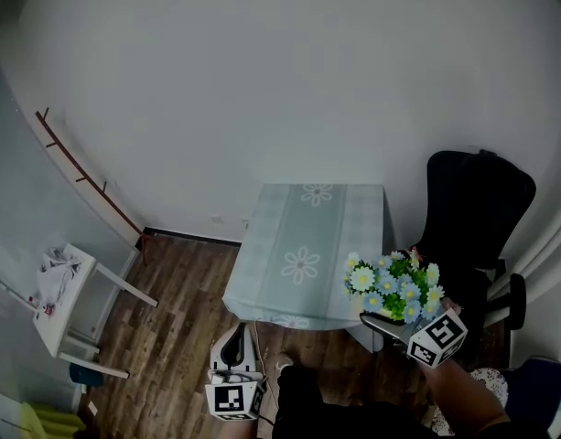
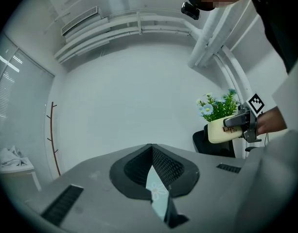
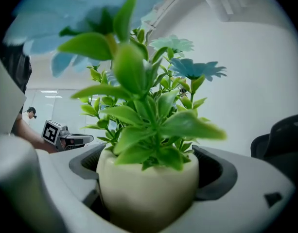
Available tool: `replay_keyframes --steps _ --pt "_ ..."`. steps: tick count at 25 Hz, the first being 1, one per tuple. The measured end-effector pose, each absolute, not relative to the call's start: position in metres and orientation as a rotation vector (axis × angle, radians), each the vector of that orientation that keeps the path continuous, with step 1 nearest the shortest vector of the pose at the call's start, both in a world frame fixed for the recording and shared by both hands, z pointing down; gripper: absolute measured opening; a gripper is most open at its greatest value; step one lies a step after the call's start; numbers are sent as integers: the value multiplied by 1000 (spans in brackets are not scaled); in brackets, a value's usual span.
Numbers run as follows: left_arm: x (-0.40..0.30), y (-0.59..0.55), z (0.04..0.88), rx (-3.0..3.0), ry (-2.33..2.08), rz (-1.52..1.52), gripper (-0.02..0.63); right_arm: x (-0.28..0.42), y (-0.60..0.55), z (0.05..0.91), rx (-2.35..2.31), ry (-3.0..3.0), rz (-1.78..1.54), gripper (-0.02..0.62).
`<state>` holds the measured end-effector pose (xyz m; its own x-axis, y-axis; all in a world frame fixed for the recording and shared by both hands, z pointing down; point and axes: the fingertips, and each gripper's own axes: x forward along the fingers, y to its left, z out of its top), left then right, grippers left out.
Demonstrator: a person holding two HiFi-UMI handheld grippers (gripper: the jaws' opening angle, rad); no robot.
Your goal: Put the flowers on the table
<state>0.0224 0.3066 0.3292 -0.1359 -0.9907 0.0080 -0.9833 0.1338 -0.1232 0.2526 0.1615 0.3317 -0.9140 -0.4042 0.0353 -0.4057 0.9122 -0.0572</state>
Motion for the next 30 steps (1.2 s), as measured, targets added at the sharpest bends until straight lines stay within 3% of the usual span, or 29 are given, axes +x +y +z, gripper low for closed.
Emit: replay_keyframes --steps 30 --pt "-188 53 339 -2360 2003 -127 3 72 -30 329 1134 -2905 140 572"
